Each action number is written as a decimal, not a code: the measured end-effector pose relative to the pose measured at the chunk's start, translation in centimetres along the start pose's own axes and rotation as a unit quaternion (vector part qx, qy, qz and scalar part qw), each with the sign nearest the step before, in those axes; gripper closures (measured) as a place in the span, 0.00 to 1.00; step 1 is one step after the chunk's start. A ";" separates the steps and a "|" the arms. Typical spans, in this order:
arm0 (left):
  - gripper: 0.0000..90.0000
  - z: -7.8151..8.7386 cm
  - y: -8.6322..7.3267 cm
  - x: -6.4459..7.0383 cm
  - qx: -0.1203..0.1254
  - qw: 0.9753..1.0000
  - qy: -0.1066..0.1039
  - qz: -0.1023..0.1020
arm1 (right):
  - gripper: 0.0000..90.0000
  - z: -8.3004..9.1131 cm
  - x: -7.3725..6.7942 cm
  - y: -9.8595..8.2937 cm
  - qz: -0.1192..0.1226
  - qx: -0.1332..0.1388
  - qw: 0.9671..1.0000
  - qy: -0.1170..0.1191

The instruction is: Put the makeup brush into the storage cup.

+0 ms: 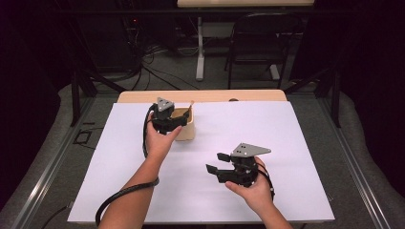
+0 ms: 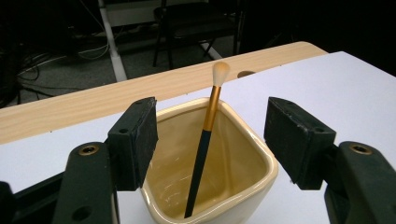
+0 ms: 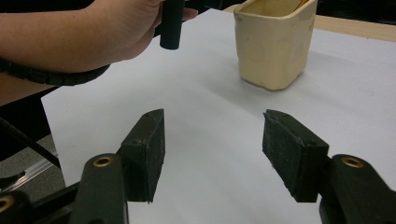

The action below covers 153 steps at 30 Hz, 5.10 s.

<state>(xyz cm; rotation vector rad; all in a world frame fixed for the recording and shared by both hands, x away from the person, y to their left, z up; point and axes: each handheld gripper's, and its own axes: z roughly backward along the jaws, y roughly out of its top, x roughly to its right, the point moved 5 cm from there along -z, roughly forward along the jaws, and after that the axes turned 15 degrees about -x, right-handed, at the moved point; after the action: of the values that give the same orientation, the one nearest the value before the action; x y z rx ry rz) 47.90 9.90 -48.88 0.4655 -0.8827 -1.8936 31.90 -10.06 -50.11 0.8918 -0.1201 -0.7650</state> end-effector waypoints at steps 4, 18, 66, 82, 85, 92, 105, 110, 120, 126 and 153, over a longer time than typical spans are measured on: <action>0.39 0.2 0.0 0.0 0.001 1.000 -0.003 0.000 | 0.44 0.0 0.0 0.0 0.001 0.000 1.000 0.000; 0.39 1.7 -0.7 -0.1 -0.004 1.000 -0.013 -0.012 | 0.44 -0.1 -0.1 0.0 0.001 -0.002 1.000 0.000; 0.39 7.5 -4.8 -0.2 0.012 0.997 -0.073 -0.021 | 0.44 -0.3 -0.3 -0.1 0.001 -0.002 1.000 0.001; 0.39 7.9 -7.7 0.5 0.023 0.996 -0.088 -0.008 | 0.44 -0.4 -0.4 -0.1 0.001 -0.004 1.000 0.001; 0.39 8.0 -8.3 0.6 0.023 0.996 -0.091 -0.005 | 0.44 -0.6 -0.5 -0.1 0.002 0.000 1.000 0.002; 0.39 8.3 -9.5 0.6 0.027 0.995 -0.095 0.000 | 0.44 -0.5 -0.6 -0.2 0.006 -0.010 1.000 0.000; 0.39 8.1 -12.2 0.2 0.026 0.996 -0.089 0.010 | 0.44 -0.8 -0.7 -0.3 0.006 -0.006 1.000 0.002; 0.40 8.3 -12.9 0.4 0.034 0.995 -0.088 0.008 | 0.44 -0.8 -0.7 -0.3 0.008 -0.010 1.000 0.000; 0.40 8.8 -13.8 1.4 0.051 0.994 -0.093 -0.007 | 0.44 -0.7 -0.6 -0.4 0.005 -0.011 1.000 0.002; 0.40 9.0 -14.2 1.8 0.054 0.994 -0.092 -0.015 | 0.44 -0.5 -0.6 -0.3 0.006 -0.013 1.000 -0.003; 0.40 8.6 -16.0 2.1 0.051 0.995 -0.090 -0.013 | 0.44 -1.0 -0.6 -0.6 0.004 -0.010 1.000 -0.002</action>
<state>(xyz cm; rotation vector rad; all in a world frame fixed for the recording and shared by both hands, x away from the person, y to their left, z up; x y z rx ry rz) 31.70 15.75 -55.01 0.3718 -1.1001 -1.9436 31.57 -9.28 -51.03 0.8704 -0.1203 -0.7589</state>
